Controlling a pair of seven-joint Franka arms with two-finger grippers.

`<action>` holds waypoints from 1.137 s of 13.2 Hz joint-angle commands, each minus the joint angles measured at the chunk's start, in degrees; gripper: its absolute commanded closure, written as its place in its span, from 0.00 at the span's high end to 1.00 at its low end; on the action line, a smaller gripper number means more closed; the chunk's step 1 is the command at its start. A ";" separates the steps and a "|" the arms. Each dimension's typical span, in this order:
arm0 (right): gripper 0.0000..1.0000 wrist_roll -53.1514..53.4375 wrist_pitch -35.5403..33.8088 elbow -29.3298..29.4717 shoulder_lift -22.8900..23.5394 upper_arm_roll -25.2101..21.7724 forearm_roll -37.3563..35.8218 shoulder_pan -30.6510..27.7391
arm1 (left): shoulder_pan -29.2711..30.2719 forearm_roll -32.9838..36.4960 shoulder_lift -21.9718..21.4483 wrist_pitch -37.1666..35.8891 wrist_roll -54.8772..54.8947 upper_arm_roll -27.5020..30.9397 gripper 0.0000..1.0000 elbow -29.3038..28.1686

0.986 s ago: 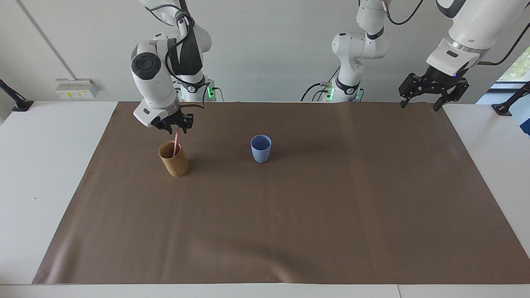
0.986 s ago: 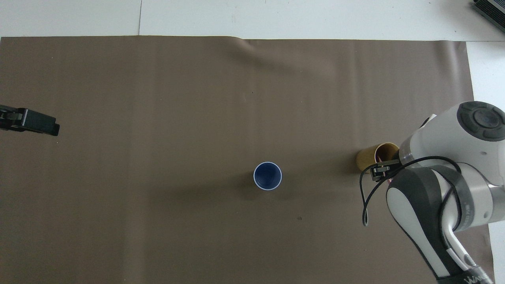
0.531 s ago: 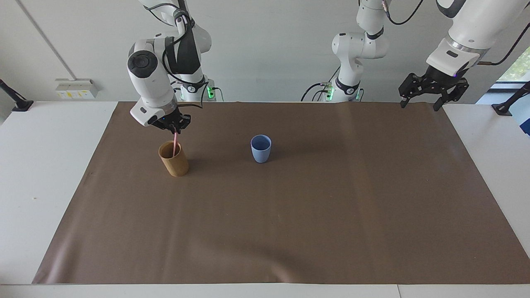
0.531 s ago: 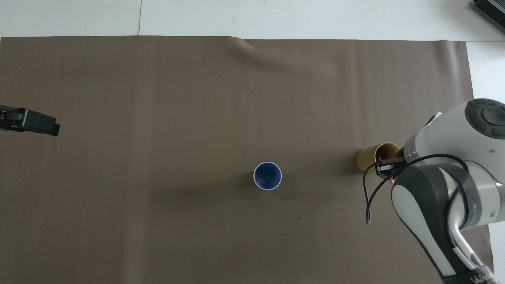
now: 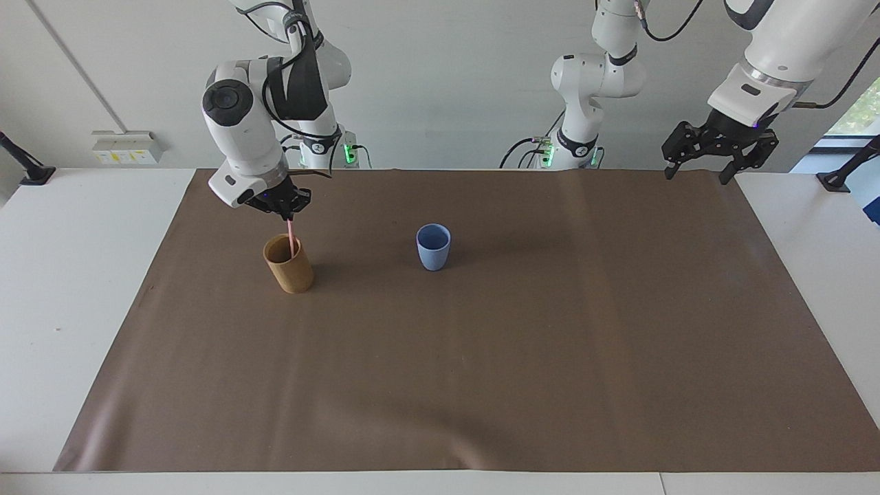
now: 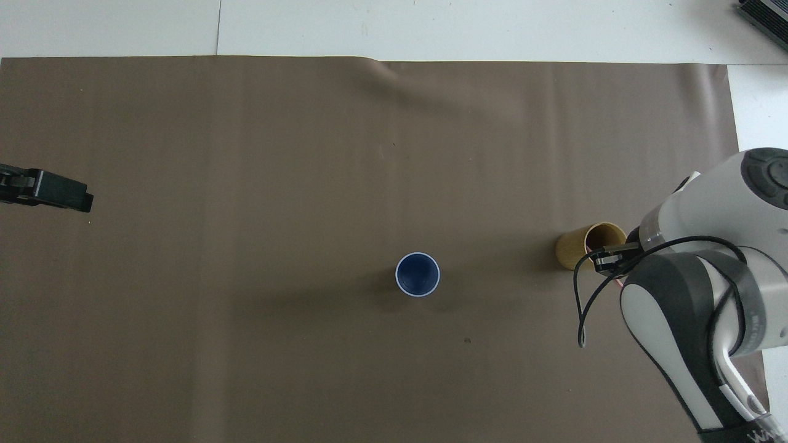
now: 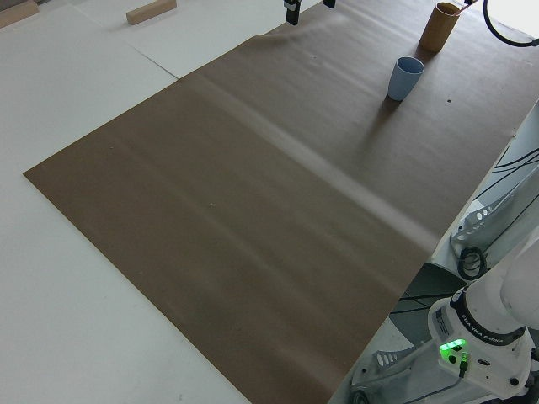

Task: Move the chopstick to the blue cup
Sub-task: 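Grasp the pink chopstick in the tan cup with the right gripper, then lift the pink chopstick out of the tan cup with the right gripper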

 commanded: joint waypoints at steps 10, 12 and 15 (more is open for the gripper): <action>0.00 0.19 -20.13 15.84 -1.70 0.66 0.68 -0.50 | 0.96 0.66 -0.11 -1.21 0.38 -0.69 1.00 0.70; 0.00 0.62 -23.39 18.92 -1.70 0.84 0.77 0.20 | 0.96 0.66 -0.11 -1.21 0.38 -0.69 1.00 0.70; 0.00 5.44 -23.58 19.29 -1.79 4.25 4.62 1.08 | 0.96 0.66 -0.11 -1.21 0.38 -0.69 1.00 0.70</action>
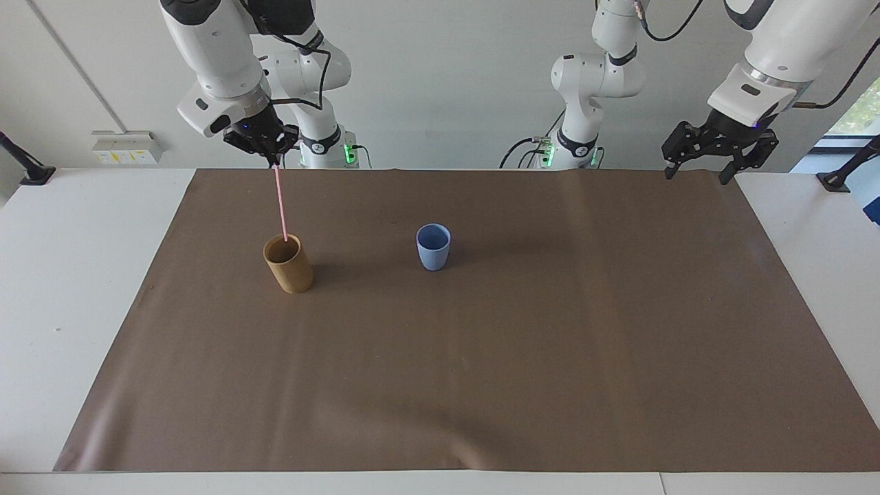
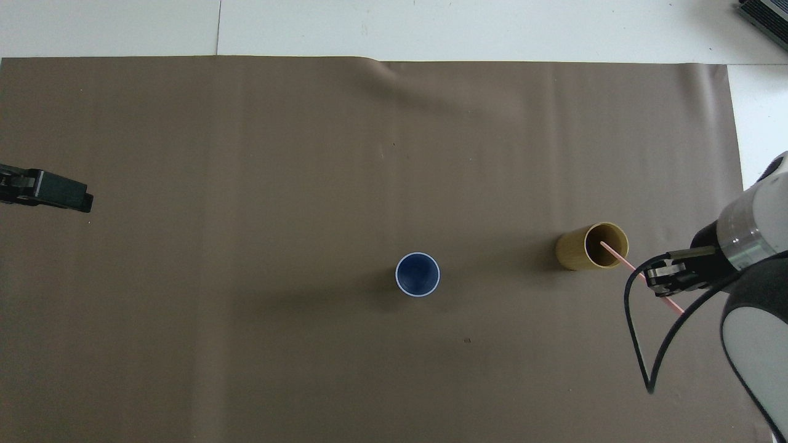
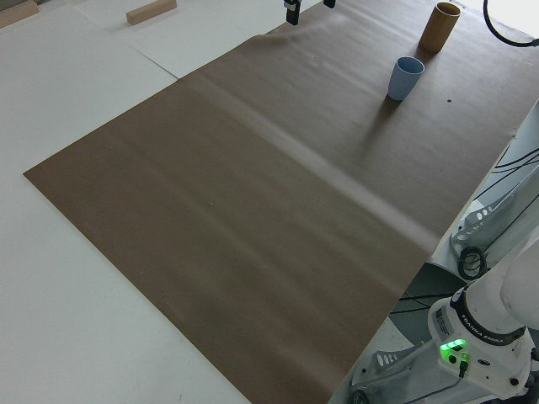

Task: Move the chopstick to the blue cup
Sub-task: 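Lift the pink chopstick out of the tan cup with the right gripper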

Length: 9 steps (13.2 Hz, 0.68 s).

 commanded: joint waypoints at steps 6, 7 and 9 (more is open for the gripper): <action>0.00 18.40 7.59 0.97 0.24 13.61 8.77 0.31 | 0.96 0.57 -0.10 -1.16 0.38 -0.69 1.00 0.70; 0.00 22.00 8.99 0.97 0.93 15.80 8.69 0.31 | 0.96 0.66 -0.10 -1.16 0.38 -0.69 1.00 0.70; 0.00 27.64 11.28 0.80 2.51 19.51 8.69 1.71 | 0.96 0.66 -0.10 -1.16 0.38 -0.69 1.00 0.70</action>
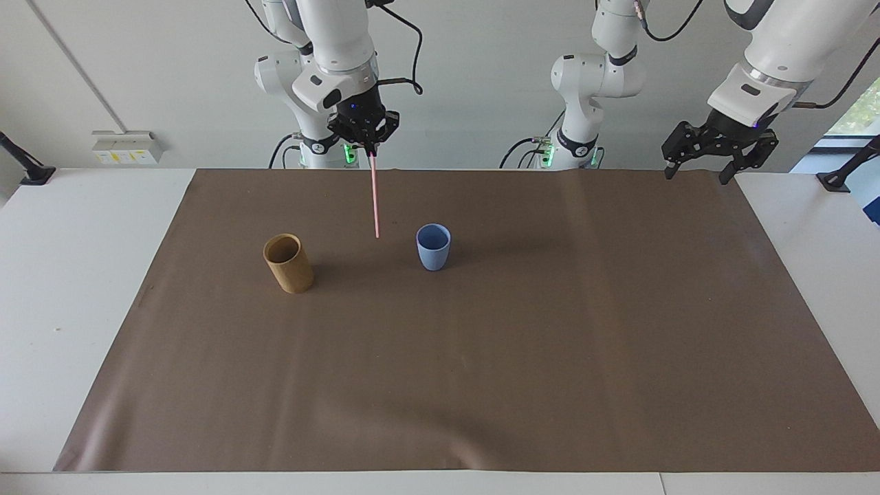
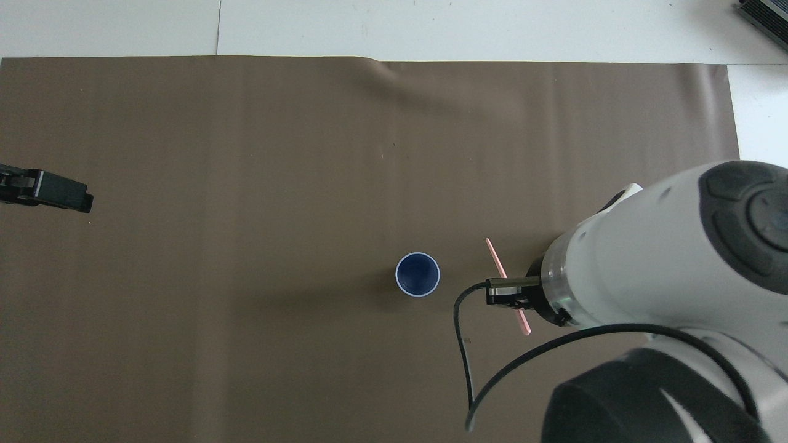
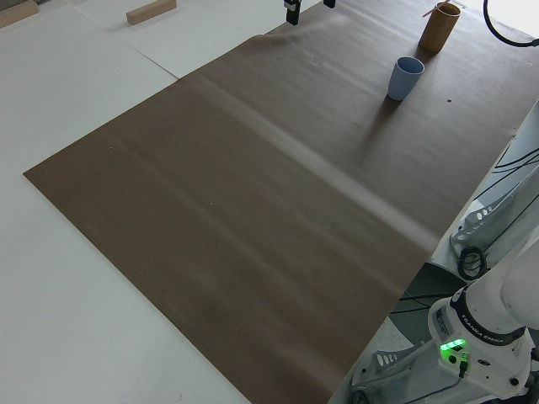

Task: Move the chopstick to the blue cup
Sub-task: 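Carry the chopstick over the blue cup and lower it inside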

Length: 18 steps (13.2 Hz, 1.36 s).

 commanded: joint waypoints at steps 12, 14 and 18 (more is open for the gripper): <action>0.00 13.66 8.09 -4.89 6.93 2.84 4.40 7.38 | 0.96 0.57 -0.10 -1.14 0.38 -0.69 1.00 0.70; 0.00 13.75 8.96 -5.42 7.45 2.84 4.40 7.38 | 0.96 0.57 -0.10 -1.14 0.38 -0.69 1.00 0.70; 0.00 13.14 11.86 -5.68 8.59 2.75 4.57 5.98 | 0.96 0.57 -0.10 -1.14 0.38 -0.69 1.00 0.70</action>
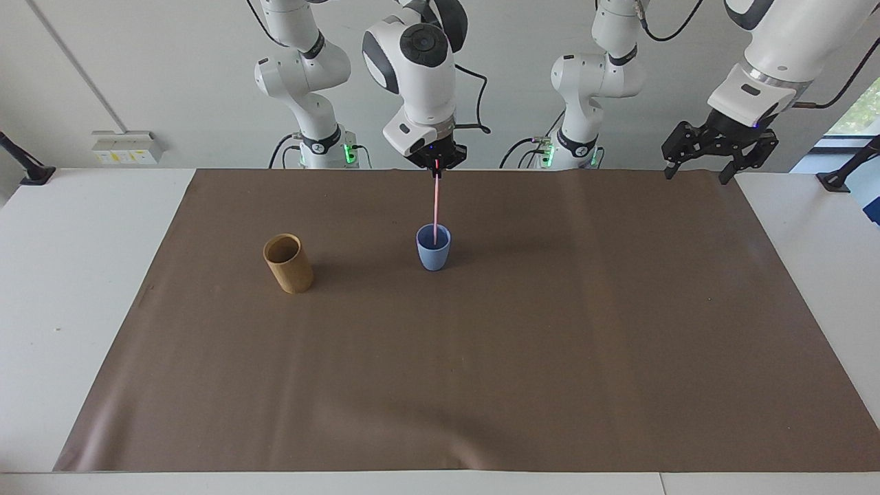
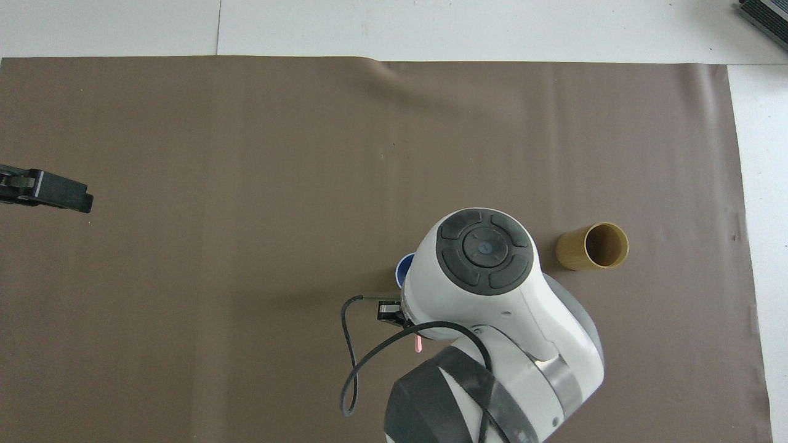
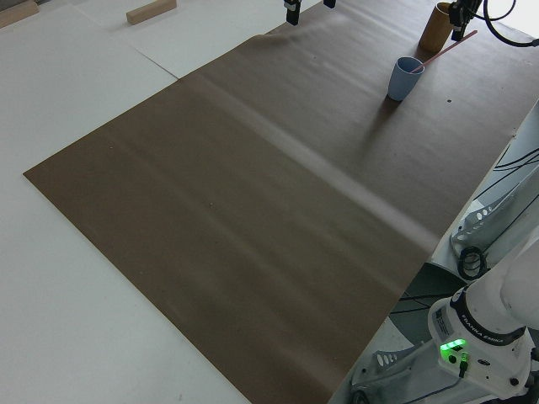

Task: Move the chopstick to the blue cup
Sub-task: 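Carry the chopstick over the blue cup and lower it inside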

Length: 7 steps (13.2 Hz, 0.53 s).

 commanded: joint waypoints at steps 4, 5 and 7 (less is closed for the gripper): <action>0.00 1.16 4.41 -0.36 3.51 0.10 1.53 -1.25 | 0.96 0.57 -0.10 -1.10 0.38 -0.69 1.00 0.70; 0.50 1.07 5.01 -0.35 3.86 0.10 1.53 -1.52 | 0.96 0.66 -0.10 -1.10 0.38 -0.69 1.00 0.70; 1.00 1.07 4.67 -0.26 3.87 0.10 1.01 -1.52 | 0.96 0.57 -0.10 -1.10 0.38 -0.69 1.00 0.70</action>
